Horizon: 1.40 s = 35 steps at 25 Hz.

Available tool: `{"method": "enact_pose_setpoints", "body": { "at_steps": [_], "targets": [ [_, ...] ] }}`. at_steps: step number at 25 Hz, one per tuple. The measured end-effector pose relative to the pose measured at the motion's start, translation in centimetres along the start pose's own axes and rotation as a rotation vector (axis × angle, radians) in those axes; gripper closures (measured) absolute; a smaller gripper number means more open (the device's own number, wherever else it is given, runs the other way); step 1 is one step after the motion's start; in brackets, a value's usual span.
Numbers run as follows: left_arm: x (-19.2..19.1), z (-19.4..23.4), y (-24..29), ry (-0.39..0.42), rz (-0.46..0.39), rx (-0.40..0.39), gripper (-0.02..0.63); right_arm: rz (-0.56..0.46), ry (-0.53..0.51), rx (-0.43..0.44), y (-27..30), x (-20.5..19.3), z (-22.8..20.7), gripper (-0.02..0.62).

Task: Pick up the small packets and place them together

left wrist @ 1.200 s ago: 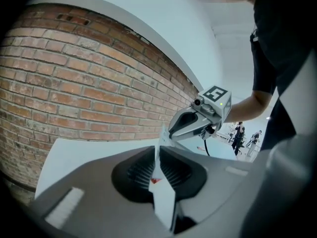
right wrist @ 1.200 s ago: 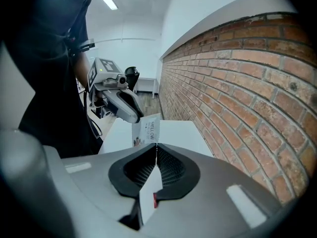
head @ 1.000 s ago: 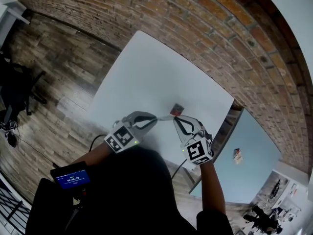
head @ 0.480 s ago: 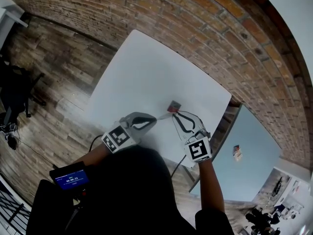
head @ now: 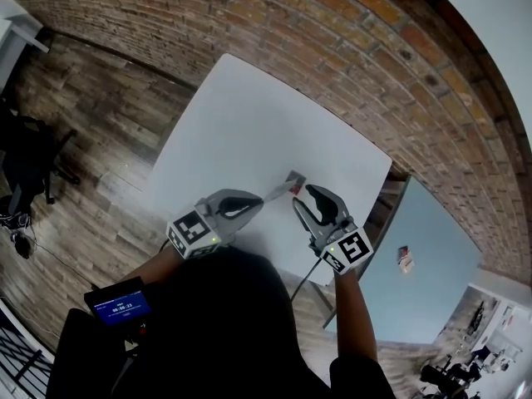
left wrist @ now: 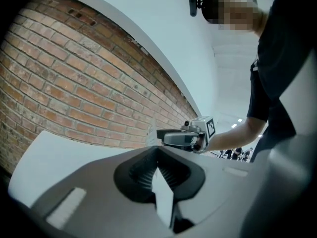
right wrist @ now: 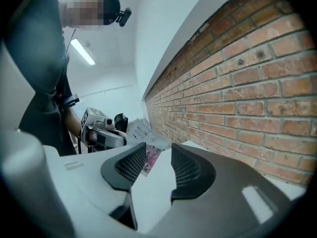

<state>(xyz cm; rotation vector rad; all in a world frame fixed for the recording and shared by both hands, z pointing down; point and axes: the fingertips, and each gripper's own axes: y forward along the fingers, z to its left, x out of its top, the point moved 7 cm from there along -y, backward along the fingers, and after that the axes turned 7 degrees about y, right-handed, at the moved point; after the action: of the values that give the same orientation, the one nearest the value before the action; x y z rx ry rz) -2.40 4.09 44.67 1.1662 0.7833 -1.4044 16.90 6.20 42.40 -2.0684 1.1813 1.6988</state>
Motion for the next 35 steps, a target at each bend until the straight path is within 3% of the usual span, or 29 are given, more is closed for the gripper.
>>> {"method": "enact_pose_setpoints", "body": {
  "at_steps": [7, 11, 14, 17, 23, 29, 35],
  "targets": [
    [1.4, -1.4, 0.0, 0.094, -0.006, -0.093, 0.604, -0.035, 0.087, 0.128, 0.7, -0.9, 0.1, 0.380],
    [1.8, -2.4, 0.1, 0.094, -0.020, -0.123, 0.604, -0.088, 0.171, 0.215, -0.1, -1.2, 0.0, 0.385],
    [1.6, -2.4, 0.1, 0.091, -0.016, -0.129, 0.604, -0.088, 0.194, 0.276, -0.2, -1.4, 0.4, 0.446],
    [1.1, -1.8, 0.0, 0.081, -0.004, -0.094, 0.604, -0.072, 0.194, 0.256, 0.0, -1.7, 0.3, 0.499],
    [-0.1, -0.2, -0.3, 0.039, 0.045, 0.013, 0.604, -0.075, 0.229, 0.285, -0.1, -2.3, 0.6, 0.529],
    [-1.7, 0.2, -0.2, 0.070, 0.135, 0.021, 0.600, -0.044, 0.247, 0.244, 0.4, -4.2, 0.6, 0.557],
    [-2.5, 1.7, -1.0, 0.055, 0.158, 0.079, 0.532, -0.033, 0.322, 0.174, 0.7, -6.0, -1.6, 0.578]
  ]
}}
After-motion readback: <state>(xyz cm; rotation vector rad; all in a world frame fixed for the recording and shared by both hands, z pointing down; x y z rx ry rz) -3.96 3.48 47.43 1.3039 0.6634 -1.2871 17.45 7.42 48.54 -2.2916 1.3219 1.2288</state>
